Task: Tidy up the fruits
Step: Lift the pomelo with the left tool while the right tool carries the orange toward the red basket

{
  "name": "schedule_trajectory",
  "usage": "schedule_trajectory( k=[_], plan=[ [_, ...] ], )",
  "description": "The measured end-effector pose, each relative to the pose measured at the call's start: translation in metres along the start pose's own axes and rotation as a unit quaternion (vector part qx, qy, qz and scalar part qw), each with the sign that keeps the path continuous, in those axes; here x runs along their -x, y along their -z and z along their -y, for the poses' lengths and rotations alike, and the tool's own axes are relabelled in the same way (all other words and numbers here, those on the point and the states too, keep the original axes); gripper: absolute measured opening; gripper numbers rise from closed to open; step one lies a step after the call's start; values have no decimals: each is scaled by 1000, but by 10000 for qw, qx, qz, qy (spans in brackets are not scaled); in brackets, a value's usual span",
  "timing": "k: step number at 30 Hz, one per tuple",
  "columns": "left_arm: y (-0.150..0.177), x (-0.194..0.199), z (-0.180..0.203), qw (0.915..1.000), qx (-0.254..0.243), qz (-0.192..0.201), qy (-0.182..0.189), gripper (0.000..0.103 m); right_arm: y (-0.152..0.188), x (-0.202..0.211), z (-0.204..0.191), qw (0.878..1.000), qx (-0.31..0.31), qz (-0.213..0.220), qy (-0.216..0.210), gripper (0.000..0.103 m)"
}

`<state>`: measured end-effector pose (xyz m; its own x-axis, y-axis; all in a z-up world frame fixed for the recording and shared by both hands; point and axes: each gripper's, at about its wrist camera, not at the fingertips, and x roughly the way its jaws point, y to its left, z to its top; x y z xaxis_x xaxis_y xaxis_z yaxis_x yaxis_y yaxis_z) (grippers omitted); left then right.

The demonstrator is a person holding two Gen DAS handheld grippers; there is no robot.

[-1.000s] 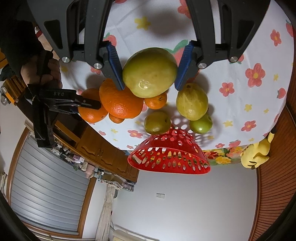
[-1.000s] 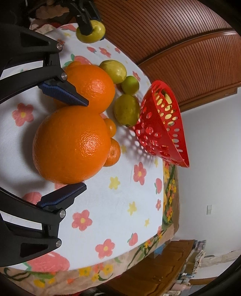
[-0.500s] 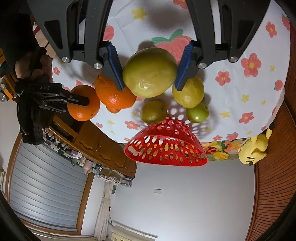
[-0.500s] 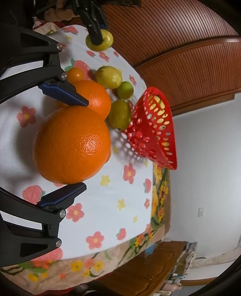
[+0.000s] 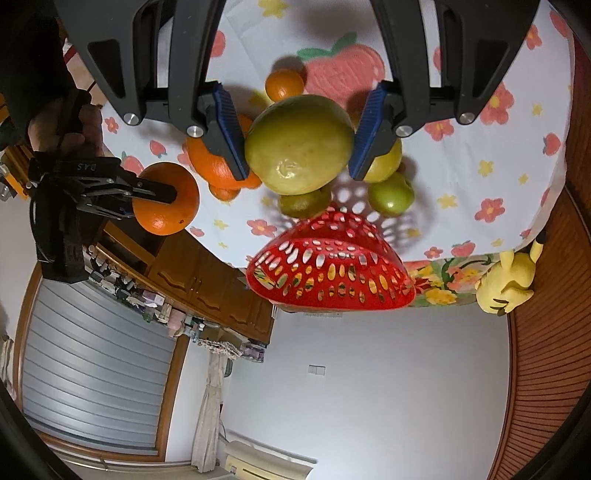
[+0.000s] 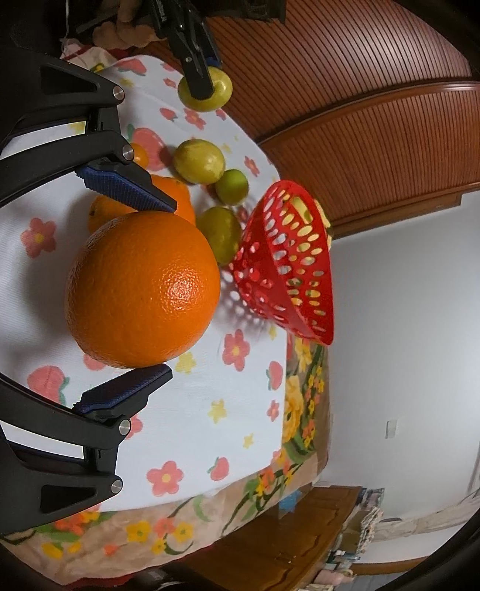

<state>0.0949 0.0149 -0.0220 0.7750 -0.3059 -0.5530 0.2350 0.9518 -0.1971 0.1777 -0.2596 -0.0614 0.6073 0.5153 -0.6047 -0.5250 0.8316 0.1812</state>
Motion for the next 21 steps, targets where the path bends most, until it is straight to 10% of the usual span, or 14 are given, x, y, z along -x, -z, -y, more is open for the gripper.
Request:
schedule_trajectory(
  k=[21],
  plan=[
    [-69, -42, -27, 9998, -109, 124, -112, 54, -80, -9, -18, 9982, 465, 215, -319, 84]
  ],
)
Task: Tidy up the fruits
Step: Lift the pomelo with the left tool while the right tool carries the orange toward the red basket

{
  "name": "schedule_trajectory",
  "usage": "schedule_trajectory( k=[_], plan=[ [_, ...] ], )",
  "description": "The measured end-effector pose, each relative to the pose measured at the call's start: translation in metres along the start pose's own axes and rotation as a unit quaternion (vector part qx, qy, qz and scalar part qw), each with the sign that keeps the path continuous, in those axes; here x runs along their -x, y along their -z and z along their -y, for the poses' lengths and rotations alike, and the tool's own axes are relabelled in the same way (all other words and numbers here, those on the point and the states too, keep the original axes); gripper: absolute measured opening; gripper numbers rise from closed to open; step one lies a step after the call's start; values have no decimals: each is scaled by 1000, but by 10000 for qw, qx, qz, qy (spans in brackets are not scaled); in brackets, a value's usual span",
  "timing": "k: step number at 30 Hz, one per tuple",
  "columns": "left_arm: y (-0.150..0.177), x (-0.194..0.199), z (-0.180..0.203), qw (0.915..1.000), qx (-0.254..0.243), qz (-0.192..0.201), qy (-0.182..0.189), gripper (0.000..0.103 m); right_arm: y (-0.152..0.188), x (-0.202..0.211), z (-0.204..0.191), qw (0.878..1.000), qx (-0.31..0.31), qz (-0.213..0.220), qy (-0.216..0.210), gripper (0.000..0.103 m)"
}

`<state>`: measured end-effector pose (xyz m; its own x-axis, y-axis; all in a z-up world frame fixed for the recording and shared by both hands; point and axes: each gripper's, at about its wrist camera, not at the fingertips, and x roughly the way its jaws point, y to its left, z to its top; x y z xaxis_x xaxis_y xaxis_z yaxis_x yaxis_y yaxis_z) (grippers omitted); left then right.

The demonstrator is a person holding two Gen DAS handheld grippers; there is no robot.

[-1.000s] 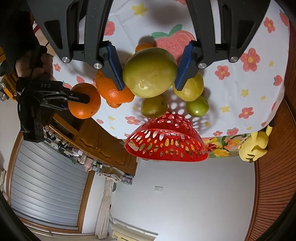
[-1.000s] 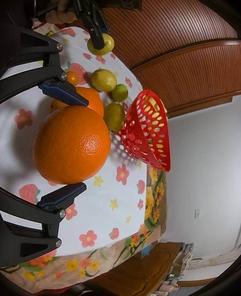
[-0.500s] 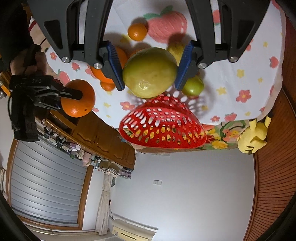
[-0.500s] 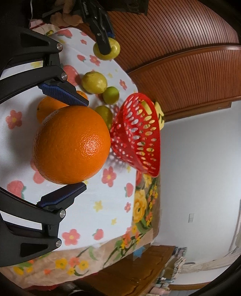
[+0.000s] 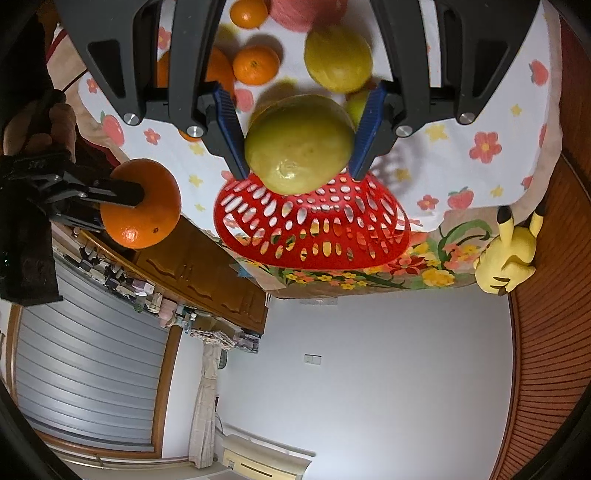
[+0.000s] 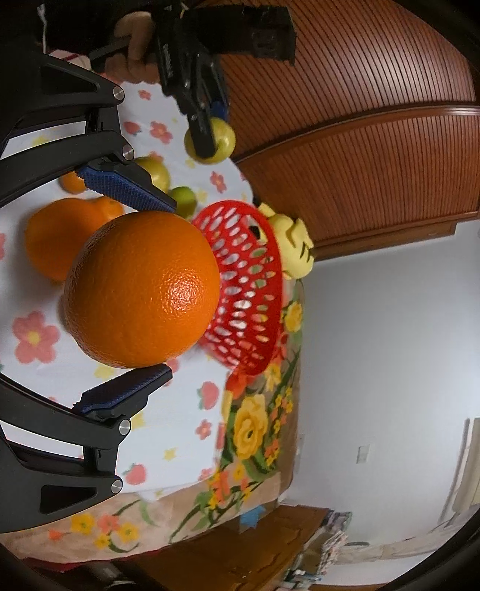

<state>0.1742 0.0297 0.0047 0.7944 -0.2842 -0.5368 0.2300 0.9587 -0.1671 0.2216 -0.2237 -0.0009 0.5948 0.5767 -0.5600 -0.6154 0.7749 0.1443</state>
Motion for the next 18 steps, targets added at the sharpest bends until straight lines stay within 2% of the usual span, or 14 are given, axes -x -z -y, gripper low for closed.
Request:
schedule_trajectory(
  k=[8, 18],
  plan=[
    [-18, -26, -13, 9999, -10, -103, -50, 54, -35, -29, -3, 9994, 317, -77, -91, 84],
    [-26, -60, -33, 9993, 79, -349, -78, 54, -62, -90, 6, 9953, 763, -602, -5, 84]
  ],
)
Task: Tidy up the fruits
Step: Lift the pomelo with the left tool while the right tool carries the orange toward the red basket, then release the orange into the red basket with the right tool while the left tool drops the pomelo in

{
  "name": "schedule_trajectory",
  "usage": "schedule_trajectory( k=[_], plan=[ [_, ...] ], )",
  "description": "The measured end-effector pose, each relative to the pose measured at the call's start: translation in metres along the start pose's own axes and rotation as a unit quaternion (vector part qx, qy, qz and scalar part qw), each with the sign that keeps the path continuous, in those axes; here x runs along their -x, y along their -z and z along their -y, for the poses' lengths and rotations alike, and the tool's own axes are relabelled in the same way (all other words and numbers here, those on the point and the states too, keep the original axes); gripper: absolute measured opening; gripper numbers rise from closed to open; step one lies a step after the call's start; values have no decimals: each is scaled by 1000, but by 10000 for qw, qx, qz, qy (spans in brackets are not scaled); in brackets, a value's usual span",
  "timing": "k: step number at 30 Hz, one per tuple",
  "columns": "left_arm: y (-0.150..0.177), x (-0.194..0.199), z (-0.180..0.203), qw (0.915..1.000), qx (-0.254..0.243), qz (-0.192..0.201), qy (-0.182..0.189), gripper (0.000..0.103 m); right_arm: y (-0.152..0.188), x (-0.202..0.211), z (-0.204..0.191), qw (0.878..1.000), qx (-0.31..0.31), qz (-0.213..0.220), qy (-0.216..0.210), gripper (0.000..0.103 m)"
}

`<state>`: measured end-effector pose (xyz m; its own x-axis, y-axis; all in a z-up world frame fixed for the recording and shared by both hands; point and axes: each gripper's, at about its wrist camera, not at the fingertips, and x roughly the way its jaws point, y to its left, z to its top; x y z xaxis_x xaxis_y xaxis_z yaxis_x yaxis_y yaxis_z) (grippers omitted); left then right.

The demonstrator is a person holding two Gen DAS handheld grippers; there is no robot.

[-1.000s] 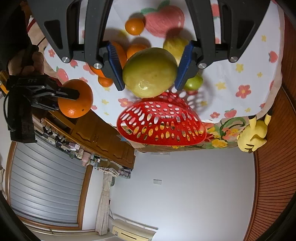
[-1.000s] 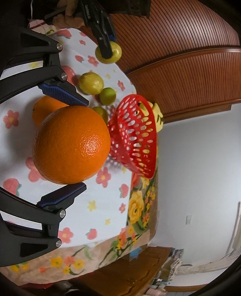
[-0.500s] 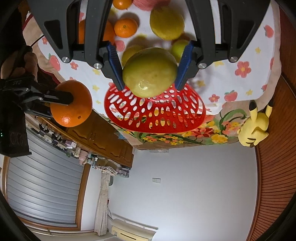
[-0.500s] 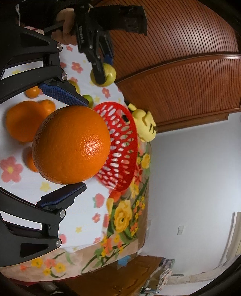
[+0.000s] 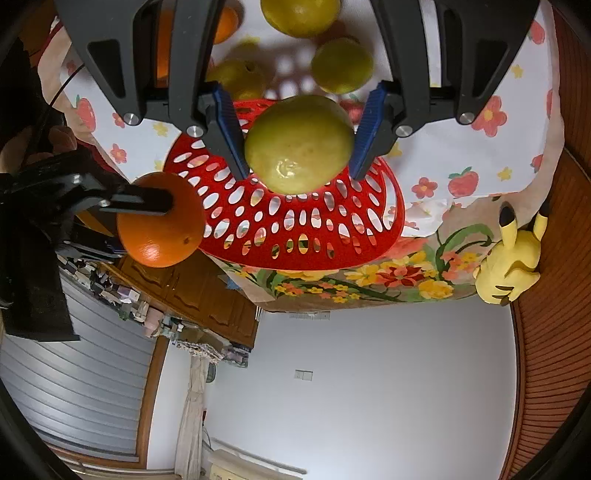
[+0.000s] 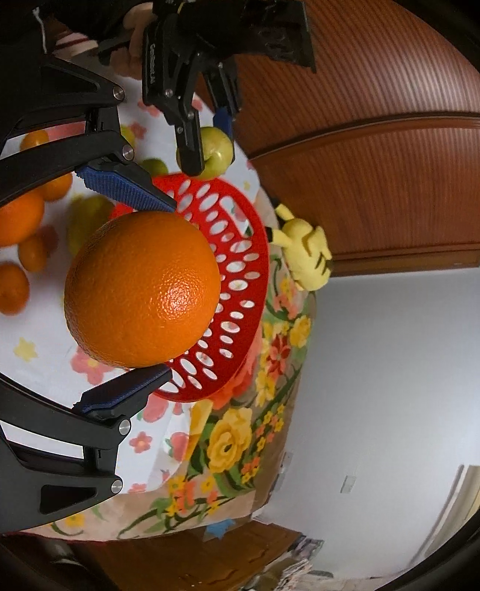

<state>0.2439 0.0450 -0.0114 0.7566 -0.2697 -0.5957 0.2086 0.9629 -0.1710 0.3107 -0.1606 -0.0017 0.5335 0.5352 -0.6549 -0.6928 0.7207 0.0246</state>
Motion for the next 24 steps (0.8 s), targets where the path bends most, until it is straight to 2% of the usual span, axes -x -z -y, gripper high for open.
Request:
schedule_trajectory(
  k=[12, 24],
  plan=[
    [-6, -27, -7, 9998, -80, -171, -37, 54, -3, -60, 4, 9958, 536, -739, 30, 84],
    [-3, -35, -9, 9996, -112, -222, -148, 54, 4, -93, -2, 9899, 720, -1222, 4, 84]
  ],
)
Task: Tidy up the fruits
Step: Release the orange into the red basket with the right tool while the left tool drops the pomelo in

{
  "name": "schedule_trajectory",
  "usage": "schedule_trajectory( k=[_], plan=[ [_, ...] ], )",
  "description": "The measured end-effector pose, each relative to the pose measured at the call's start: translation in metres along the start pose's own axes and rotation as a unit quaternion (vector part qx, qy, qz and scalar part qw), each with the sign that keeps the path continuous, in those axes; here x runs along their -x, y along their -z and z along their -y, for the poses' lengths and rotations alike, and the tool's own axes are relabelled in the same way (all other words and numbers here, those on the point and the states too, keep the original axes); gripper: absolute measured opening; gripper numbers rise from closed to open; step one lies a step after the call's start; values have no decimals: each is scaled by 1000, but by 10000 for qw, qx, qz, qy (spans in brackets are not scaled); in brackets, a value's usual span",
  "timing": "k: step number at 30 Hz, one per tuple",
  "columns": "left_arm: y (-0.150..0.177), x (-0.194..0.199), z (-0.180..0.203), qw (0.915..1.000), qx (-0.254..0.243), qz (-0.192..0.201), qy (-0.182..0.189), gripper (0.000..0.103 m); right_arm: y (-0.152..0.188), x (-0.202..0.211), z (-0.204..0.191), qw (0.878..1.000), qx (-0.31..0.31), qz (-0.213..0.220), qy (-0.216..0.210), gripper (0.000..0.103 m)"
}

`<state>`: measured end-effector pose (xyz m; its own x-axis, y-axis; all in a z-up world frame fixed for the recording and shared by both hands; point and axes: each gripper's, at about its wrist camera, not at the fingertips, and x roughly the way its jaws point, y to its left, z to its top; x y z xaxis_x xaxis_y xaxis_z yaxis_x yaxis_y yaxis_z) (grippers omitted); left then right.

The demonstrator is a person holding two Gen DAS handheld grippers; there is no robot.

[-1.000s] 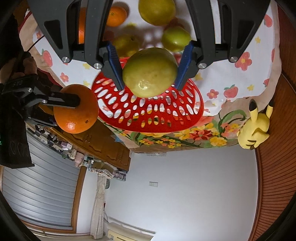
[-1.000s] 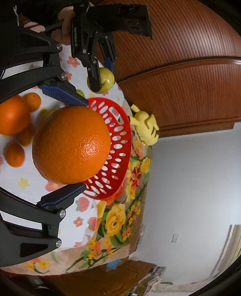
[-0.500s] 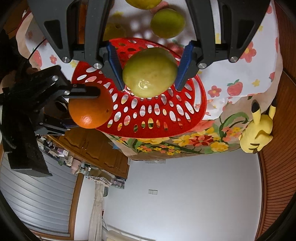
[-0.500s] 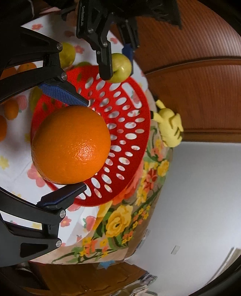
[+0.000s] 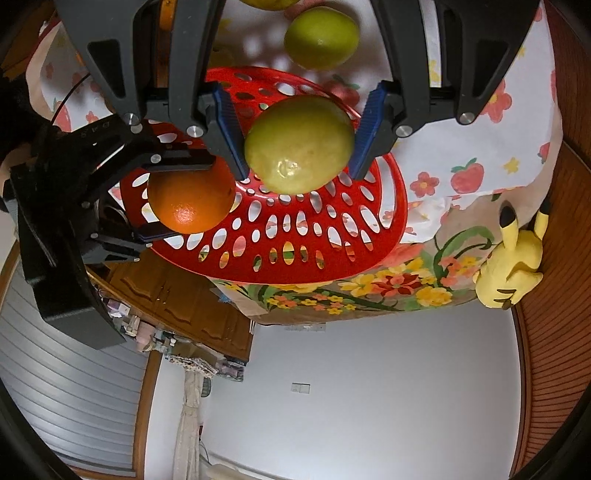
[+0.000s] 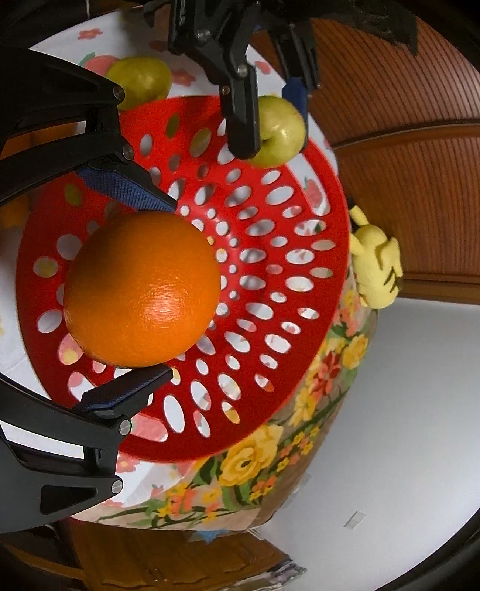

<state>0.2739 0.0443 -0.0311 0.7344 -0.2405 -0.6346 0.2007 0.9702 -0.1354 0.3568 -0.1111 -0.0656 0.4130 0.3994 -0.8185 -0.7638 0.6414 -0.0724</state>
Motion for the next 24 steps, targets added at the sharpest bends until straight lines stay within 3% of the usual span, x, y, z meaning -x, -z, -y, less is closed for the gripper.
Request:
schedule_trajectory(
  k=[8, 11, 24],
  plan=[
    [-1, -3, -2, 10000, -21, -2, -3, 54, -2, -9, 3, 9998, -147, -89, 55, 85],
    [-1, -4, -4, 10000, -30, -1, -2, 54, -6, -4, 8, 9994, -257, 66, 218, 88],
    [3, -11, 12, 9997, -127, -177, 71, 55, 2, 36, 14, 9970, -491, 574, 181, 88]
  ],
)
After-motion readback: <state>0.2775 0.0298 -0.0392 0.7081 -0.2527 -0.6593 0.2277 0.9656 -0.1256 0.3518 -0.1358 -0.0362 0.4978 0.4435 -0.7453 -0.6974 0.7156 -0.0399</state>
